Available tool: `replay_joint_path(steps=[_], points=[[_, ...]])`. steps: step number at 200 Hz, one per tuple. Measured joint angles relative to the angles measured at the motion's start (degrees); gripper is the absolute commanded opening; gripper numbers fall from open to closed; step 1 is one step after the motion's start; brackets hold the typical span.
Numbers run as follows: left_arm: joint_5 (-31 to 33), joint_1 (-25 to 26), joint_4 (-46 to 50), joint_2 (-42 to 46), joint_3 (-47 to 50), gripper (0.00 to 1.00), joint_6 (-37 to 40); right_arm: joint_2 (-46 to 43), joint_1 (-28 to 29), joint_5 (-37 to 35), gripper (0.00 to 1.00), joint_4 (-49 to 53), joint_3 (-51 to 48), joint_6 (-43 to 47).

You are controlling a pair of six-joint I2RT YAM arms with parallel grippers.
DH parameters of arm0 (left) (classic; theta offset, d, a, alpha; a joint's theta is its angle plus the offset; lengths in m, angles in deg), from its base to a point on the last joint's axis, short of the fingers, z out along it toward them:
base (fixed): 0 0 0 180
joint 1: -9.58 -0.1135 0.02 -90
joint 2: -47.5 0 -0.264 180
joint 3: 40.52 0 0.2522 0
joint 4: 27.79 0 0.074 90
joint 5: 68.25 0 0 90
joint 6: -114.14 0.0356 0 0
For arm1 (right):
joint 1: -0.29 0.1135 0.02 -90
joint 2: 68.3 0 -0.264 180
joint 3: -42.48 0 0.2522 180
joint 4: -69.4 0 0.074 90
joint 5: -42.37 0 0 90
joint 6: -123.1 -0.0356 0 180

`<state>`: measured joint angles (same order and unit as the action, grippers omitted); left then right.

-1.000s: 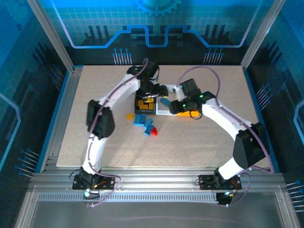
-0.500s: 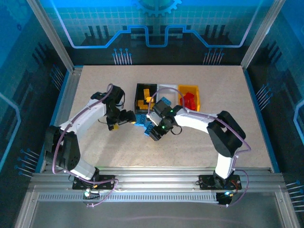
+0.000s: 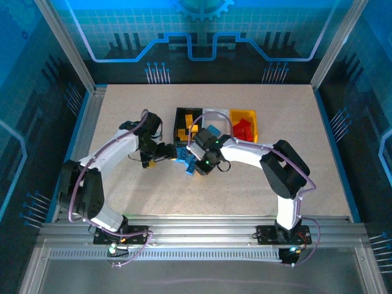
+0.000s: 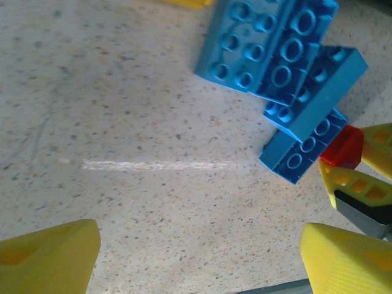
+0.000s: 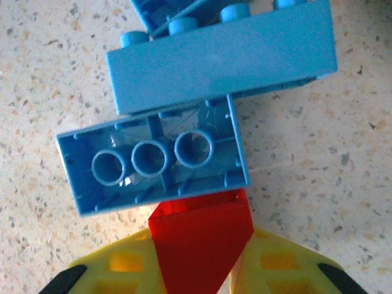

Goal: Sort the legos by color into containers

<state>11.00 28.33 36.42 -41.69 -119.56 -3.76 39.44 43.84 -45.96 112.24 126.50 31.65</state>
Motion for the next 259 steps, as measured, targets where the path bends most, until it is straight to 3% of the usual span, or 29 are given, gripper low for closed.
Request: replay_joint_path(steps=[33,72,121,156,173,191,240,259], points=[[0.46,6.16,-1.22,-5.35,-3.19,0.80,2.80,-9.68,-3.15,0.42,0.24,1.49,-5.35,-2.21],[0.59,11.98,-3.21,-14.27,-8.96,0.73,4.55,-22.27,-17.75,1.79,0.25,2.45,-6.40,-5.86],[2.14,14.82,-4.11,-23.91,-14.58,0.61,5.84,-18.25,-30.10,2.32,0.25,3.30,-1.20,-8.07],[2.82,14.80,-3.74,-26.29,-15.21,0.56,5.84,-12.81,-31.67,2.95,0.26,3.21,3.54,-8.28],[2.93,14.82,-3.28,-26.64,-15.67,0.48,5.95,-10.43,-31.74,3.08,0.27,2.97,4.70,-8.90],[2.73,14.91,-3.10,-26.82,-16.31,0.39,5.79,-7.80,-32.02,2.97,0.32,2.84,5.29,-9.51],[2.56,15.19,-2.43,-26.97,-17.33,0.35,5.81,-5.35,-32.44,2.86,0.45,2.82,5.62,-10.45],[2.56,15.19,-2.10,-27.02,-17.86,0.34,5.77,-5.38,-32.44,2.86,0.57,2.60,5.88,-10.71]])
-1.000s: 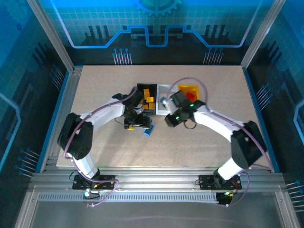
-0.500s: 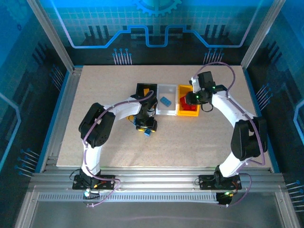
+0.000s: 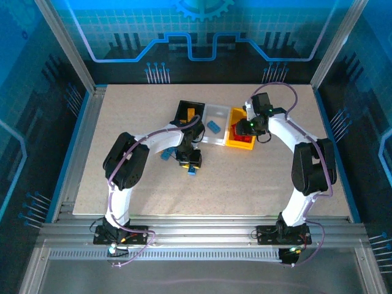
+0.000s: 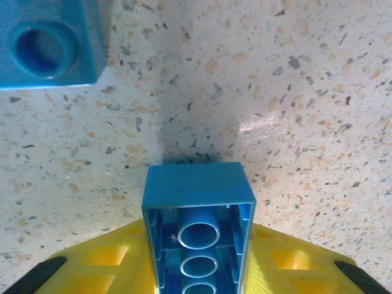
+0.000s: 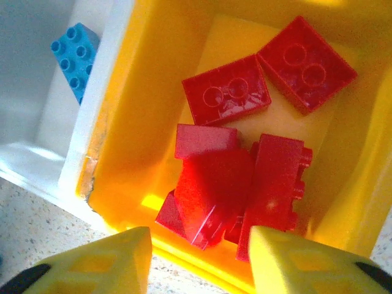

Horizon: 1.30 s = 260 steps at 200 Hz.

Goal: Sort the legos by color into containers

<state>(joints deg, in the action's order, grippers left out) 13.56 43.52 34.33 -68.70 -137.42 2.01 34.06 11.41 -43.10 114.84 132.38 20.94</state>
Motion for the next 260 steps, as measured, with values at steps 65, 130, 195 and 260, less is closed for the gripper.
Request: replay_joint_path(steps=[65,130,195,260], points=[[-0.63,-0.02,5.20,1.86,-4.07,0.36,-0.87,-4.02,0.00,0.15,0.71,-0.42,-1.16,0.04],[-0.52,-2.80,10.84,-3.93,-39.06,0.38,-1.44,-22.69,1.22,2.16,0.71,-3.93,-13.46,-3.39],[1.05,-4.70,14.62,-28.63,-63.01,0.61,-0.50,-30.97,15.08,0.55,0.72,-3.61,-16.44,-3.08],[-0.66,-6.45,11.56,-21.46,-55.65,0.73,-2.16,-24.94,25.62,-2.97,0.73,-4.02,-16.50,-6.29]])
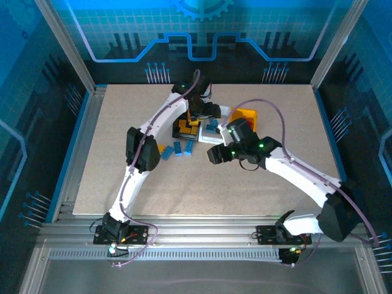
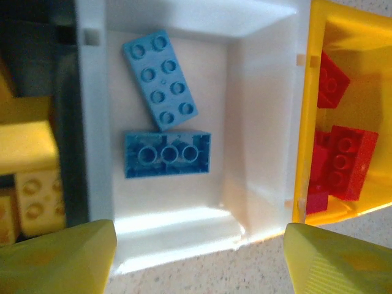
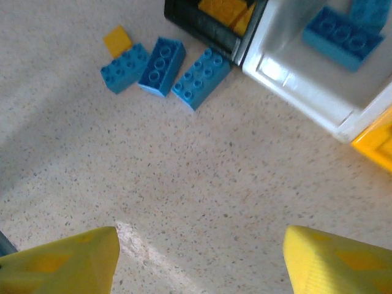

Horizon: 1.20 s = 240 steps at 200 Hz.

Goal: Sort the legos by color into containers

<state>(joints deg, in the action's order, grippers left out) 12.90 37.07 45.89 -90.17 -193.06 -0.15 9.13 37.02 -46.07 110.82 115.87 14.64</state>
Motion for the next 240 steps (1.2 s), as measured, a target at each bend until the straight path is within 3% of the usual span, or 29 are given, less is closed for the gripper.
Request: replay_joint_path(steps=[51,83,109,153,240], points=[[0.33,-5.51,-4.63,23.06,22.60,0.75,-1.25,6.69,-3.06,-1.18,0.71,-0.55,4.22,-5.92],[3.13,-7.80,-6.71,37.16,39.36,0.75,-0.50,17.33,0.68,-1.20,0.70,0.76,14.93,-5.75],[5.14,-7.78,-7.34,42.93,52.92,0.73,0.79,24.61,4.59,-1.64,0.69,2.62,20.17,-6.29],[7.54,-9.14,-9.27,43.54,66.31,0.70,2.08,35.52,7.80,-4.61,0.66,5.55,29.09,-8.94],[8.24,-9.84,-16.68,28.39,61.88,0.60,6.78,40.35,7.02,-7.63,0.60,6.01,31.26,-15.45]])
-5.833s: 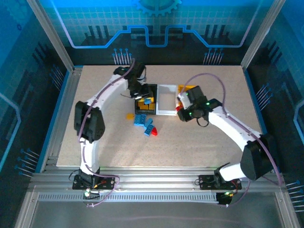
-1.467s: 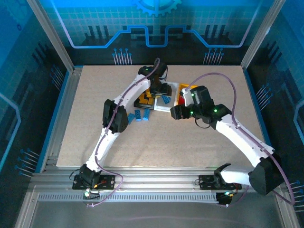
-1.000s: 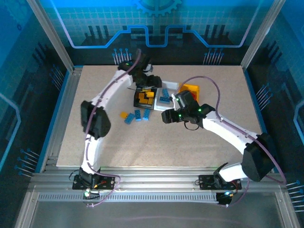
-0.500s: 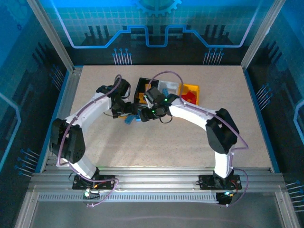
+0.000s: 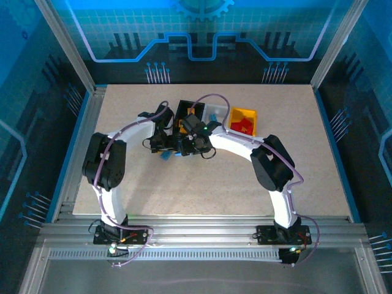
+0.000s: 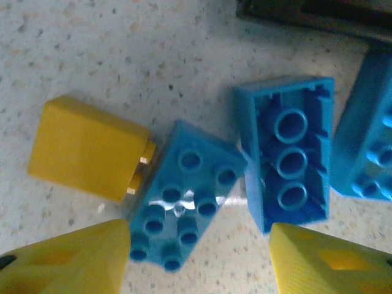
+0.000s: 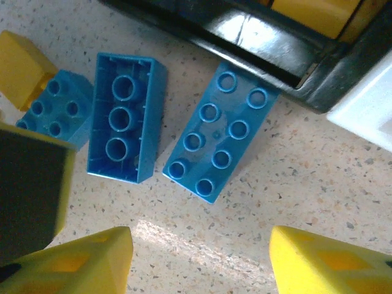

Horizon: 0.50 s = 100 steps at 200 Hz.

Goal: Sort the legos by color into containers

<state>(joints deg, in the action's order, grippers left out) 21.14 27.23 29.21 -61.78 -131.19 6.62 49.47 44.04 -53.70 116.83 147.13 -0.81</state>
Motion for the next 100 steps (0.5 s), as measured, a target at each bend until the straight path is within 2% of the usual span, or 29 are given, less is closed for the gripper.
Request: replay_joint_path(steps=[54,100], points=[[0.13,-1.22,-0.68,-3.41,-2.58,0.51,1.25,0.00,-0.48,0.00,0.56,0.66,0.31,-0.66],[-0.72,-1.20,-3.63,-2.71,-0.33,0.50,1.22,0.00,-0.48,0.02,0.58,1.07,0.42,-1.09]])
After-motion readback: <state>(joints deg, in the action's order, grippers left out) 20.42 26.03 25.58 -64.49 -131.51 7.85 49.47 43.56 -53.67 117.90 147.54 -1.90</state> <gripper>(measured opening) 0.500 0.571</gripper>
